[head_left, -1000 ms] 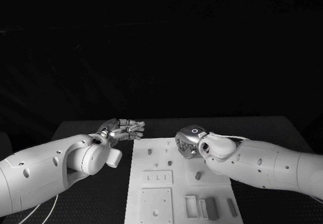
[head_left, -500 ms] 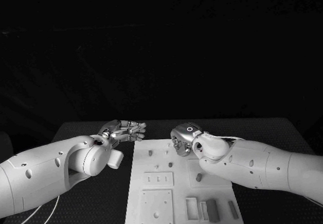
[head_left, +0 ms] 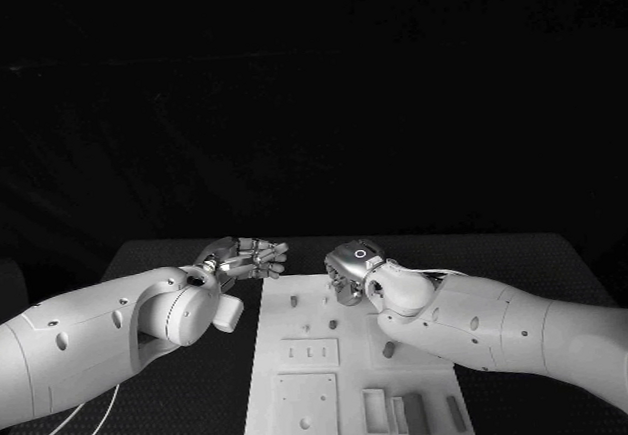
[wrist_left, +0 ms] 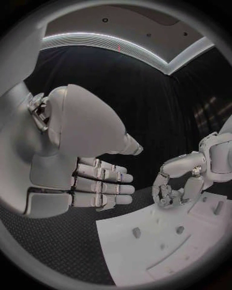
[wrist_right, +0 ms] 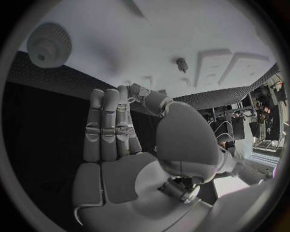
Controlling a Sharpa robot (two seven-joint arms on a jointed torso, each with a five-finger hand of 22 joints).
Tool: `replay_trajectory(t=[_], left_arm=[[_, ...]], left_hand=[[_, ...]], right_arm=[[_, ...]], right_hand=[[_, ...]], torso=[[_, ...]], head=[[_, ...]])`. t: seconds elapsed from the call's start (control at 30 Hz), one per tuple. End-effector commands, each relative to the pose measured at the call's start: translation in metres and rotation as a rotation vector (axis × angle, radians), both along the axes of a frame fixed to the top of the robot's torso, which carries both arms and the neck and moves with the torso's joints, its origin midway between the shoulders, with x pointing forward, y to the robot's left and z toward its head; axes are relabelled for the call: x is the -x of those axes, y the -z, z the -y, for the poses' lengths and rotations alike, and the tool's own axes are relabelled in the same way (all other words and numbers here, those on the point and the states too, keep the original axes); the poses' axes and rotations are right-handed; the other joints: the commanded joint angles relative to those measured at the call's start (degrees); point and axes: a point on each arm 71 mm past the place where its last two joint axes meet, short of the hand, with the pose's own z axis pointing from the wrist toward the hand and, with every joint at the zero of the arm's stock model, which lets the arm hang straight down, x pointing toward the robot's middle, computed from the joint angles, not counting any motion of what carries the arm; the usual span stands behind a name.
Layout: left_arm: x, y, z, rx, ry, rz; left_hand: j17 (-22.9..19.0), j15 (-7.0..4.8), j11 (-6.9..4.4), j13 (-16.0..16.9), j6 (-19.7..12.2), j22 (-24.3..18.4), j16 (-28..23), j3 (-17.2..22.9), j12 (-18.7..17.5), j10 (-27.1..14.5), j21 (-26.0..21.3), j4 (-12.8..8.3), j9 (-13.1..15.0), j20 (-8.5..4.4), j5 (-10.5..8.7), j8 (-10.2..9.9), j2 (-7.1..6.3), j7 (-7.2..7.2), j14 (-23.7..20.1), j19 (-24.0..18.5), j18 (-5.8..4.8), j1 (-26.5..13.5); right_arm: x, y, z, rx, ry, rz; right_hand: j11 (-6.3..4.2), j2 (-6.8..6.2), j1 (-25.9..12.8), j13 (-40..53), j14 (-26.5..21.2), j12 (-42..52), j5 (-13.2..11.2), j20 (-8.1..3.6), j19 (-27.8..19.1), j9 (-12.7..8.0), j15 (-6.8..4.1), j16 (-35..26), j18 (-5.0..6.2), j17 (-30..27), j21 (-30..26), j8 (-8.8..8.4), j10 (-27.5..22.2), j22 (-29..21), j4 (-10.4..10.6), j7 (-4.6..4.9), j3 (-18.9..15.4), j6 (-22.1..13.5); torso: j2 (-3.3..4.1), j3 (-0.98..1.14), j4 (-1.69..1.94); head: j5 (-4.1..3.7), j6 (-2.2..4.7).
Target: Assemble the parts on the task board
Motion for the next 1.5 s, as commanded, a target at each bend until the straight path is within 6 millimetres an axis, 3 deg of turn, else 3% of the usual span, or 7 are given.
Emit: replay_trajectory(t=[0.03,0.47,0.7,0.93,1.03,1.5], left_arm=[[0.000,-0.002,0.003,0.004,0.019,0.010],[0.001,-0.003,0.008,0.005,0.028,0.012],[0.004,-0.004,0.011,0.008,0.039,0.013],[0.005,-0.006,0.011,0.009,0.044,0.014],[0.005,-0.006,0.011,0.008,0.041,0.015],[0.005,-0.007,0.012,0.008,0.045,0.017]], left_hand=[[0.07,0.37,0.18,-0.09,0.09,0.51,-0.38,-0.24,-0.36,0.07,-0.23,0.04,-0.06,0.41,0.19,-0.30,-0.02,0.35,-0.07,0.10,0.48,-0.67],[0.09,0.39,0.19,-0.11,0.11,0.54,-0.44,-0.25,-0.41,0.10,-0.26,0.06,-0.07,0.43,0.19,-0.34,-0.05,0.36,-0.07,0.11,0.50,-0.68],[0.10,0.39,0.18,-0.11,0.12,0.55,-0.46,-0.25,-0.44,0.12,-0.27,0.06,-0.07,0.44,0.19,-0.35,-0.07,0.35,-0.07,0.11,0.50,-0.69],[0.11,0.40,0.18,-0.11,0.14,0.56,-0.50,-0.26,-0.45,0.14,-0.29,0.06,-0.07,0.45,0.19,-0.36,-0.10,0.35,-0.09,0.11,0.51,-0.69],[0.11,0.40,0.18,-0.11,0.14,0.56,-0.50,-0.26,-0.45,0.14,-0.29,0.06,-0.07,0.45,0.19,-0.36,-0.10,0.35,-0.09,0.11,0.51,-0.69],[0.12,0.42,0.15,-0.12,0.17,0.58,-0.58,-0.26,-0.50,0.16,-0.32,0.06,-0.07,0.46,0.18,-0.38,-0.15,0.32,-0.13,0.11,0.52,-0.70]], right_arm=[[0.001,-0.001,-0.005,0.008,-0.010,0.021],[0.000,-0.002,-0.011,0.003,-0.017,0.018],[-0.001,-0.001,-0.013,0.005,-0.016,0.016],[-0.002,-0.001,-0.011,0.007,-0.008,0.020],[-0.003,-0.002,-0.010,0.006,-0.006,0.023],[-0.001,-0.002,-0.018,0.001,-0.020,0.015]], right_hand=[[0.19,-0.68,0.10,0.02,0.16,-0.28,0.10,-0.22,0.19,1.29,-0.22,0.32,-0.52,0.09,0.41,0.35,0.11,1.33,0.01,-1.03,0.44,1.57],[0.19,-0.74,0.10,0.06,0.14,-0.31,0.10,-0.23,0.18,1.33,-0.23,0.37,-0.52,0.12,0.50,0.32,0.15,1.32,0.09,-1.04,0.56,1.59],[0.19,-0.73,0.09,0.07,0.14,-0.33,0.10,-0.24,0.17,1.34,-0.24,0.39,-0.52,0.13,0.54,0.30,0.16,1.32,0.13,-1.03,0.61,1.59],[0.18,-0.76,0.10,0.09,0.14,-0.35,0.09,-0.25,0.17,1.35,-0.25,0.41,-0.52,0.14,0.58,0.29,0.18,1.32,0.16,-1.03,0.65,1.59],[0.18,-0.77,0.10,0.10,0.14,-0.35,0.09,-0.25,0.17,1.36,-0.25,0.41,-0.52,0.14,0.59,0.29,0.18,1.32,0.16,-1.03,0.65,1.59],[0.14,-0.87,0.12,0.17,0.18,-0.36,0.09,-0.29,0.22,1.42,-0.31,0.52,-0.52,0.20,0.77,0.28,0.29,1.32,0.23,-1.06,0.76,1.66]], torso=[[0.05,-0.03,0.02],[0.12,0.02,-0.08],[0.23,0.03,0.05],[0.64,0.01,0.41],[0.74,-0.07,0.38],[0.75,-0.02,0.45]], head=[[0.11,0.09],[0.55,0.10],[0.68,-0.13],[0.71,-0.36],[0.62,-0.35],[0.77,-0.55]])
